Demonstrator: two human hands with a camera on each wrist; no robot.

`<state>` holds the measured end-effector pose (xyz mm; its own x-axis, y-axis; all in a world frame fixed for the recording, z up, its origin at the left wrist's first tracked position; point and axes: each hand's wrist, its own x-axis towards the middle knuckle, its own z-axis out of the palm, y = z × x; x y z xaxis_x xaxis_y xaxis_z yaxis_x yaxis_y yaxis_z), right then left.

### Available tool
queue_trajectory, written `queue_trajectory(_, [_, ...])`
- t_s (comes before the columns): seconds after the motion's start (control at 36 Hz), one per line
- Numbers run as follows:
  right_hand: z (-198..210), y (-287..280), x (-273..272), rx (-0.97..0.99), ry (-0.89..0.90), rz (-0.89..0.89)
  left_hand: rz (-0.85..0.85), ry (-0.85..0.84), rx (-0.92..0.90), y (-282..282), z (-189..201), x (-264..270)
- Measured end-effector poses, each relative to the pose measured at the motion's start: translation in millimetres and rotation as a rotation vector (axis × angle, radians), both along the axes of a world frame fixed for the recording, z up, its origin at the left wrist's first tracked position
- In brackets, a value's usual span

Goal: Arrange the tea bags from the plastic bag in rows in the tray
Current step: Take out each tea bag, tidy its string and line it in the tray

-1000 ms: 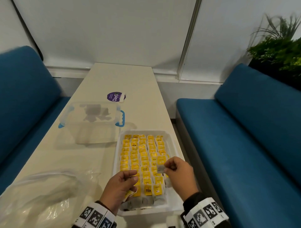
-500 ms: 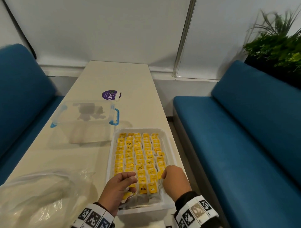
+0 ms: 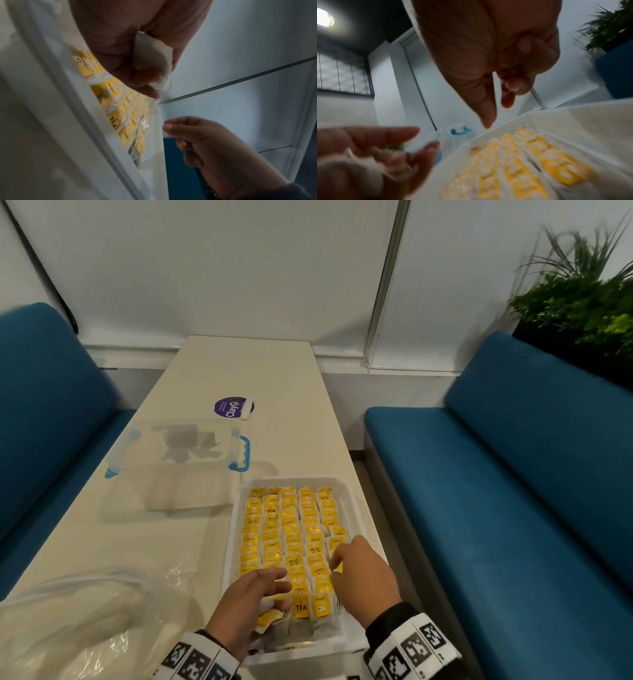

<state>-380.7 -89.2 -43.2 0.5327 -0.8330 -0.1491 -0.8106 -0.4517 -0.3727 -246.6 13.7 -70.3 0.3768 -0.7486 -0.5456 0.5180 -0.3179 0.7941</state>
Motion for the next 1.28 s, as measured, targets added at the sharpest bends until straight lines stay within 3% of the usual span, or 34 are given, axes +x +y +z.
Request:
queue_trajectory(0.08, [12, 3, 5, 0.211, -0.235, 0.127, 0.01, 0.024, 0.01, -4, -2, 0])
queue_trajectory(0.17, [16, 11, 11, 0.37, -0.33, 0.22, -0.025, -0.03, 0.039, -8, 0, -1])
queue_trajectory(0.39, [14, 12, 14, 0.354, -0.463, 0.193, -0.072, -0.06, 0.026, -16, 5, 2])
queue_trajectory(0.56, [20, 13, 18, 0.565, -0.635, 0.27, -0.09, -0.075, 0.007, -21, 10, 2])
queue_trajectory(0.72, [14, 13, 26, 0.456, -0.496, 0.339, -0.111, -0.064, -0.005, -22, 8, 5])
queue_trajectory(0.86, [18, 9, 24, 0.59, -0.53, 0.272, -0.178, -0.012, -0.047, -18, 10, 8])
queue_trajectory(1.08, [8, 10, 34, 0.473, -0.486, 0.346, -0.127, -0.078, -0.023, -19, 11, 5])
queue_trajectory(1.28, [-2, -3, 32, 0.521, -0.6, 0.15, -0.157, 0.015, -0.074, -16, 17, 9])
